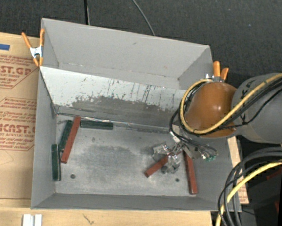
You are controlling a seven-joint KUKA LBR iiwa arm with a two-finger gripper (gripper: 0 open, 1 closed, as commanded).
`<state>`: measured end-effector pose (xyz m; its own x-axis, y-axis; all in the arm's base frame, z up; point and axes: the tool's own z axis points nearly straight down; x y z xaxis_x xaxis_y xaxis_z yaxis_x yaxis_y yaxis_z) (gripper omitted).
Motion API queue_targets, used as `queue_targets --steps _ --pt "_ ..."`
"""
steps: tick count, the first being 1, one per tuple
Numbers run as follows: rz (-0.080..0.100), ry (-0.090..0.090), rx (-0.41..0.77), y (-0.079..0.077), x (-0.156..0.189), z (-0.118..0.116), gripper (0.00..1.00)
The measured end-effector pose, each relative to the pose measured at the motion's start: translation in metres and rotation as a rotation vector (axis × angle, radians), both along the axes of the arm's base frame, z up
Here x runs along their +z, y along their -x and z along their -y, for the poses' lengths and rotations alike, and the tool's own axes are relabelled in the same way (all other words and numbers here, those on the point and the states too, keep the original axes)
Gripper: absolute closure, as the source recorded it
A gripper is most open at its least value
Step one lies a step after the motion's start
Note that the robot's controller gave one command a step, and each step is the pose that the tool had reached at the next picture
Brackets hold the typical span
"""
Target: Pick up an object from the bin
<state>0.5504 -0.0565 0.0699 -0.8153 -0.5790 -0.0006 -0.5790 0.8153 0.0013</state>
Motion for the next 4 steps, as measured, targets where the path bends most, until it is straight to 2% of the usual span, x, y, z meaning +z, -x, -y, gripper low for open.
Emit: queue_targets --steps 3,4 --pt "-0.001 0.0 0.0 0.001 0.01 0.0 1.0" --pt "-0.008 0.0 0.0 0.002 0.022 -0.001 1.0"
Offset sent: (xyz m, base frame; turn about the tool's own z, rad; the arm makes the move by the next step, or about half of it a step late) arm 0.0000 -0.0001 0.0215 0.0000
